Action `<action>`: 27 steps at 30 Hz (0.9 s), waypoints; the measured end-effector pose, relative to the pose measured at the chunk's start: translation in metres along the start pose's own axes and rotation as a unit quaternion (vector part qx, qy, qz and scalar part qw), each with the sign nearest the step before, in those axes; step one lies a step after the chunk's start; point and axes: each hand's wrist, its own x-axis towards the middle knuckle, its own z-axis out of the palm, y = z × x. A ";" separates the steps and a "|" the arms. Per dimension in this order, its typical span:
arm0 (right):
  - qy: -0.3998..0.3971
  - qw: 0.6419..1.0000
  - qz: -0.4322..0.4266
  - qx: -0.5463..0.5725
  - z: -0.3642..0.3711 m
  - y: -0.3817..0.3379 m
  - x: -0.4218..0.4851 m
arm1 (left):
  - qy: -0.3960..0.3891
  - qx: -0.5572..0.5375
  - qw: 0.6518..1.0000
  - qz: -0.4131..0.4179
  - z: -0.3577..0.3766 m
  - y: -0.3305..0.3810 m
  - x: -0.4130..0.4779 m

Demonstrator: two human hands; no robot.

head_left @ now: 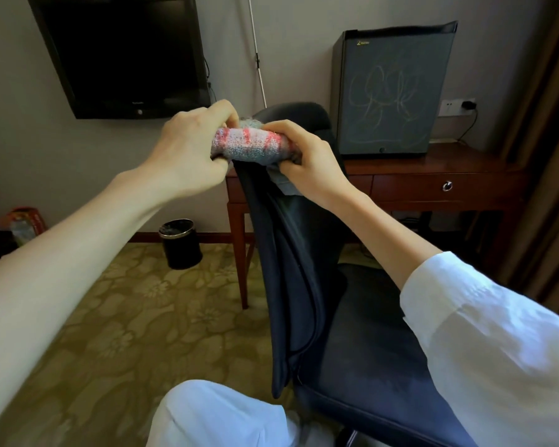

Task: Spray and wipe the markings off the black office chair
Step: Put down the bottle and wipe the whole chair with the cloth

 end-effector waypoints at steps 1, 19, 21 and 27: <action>0.000 1.000 -0.002 0.004 -0.003 -0.004 -0.005 | 0.002 0.000 1.000 0.001 -0.003 0.004 -0.003; 0.032 0.996 -0.031 0.080 -0.022 -0.010 -0.096 | 0.154 0.042 0.987 0.035 0.020 0.079 -0.086; 0.035 0.994 -0.033 0.098 -0.021 -0.004 -0.107 | 0.165 0.050 0.984 0.053 0.032 0.082 -0.099; 0.023 0.991 0.009 0.133 -0.013 0.024 -0.154 | 0.175 0.074 0.977 0.091 0.078 0.091 -0.141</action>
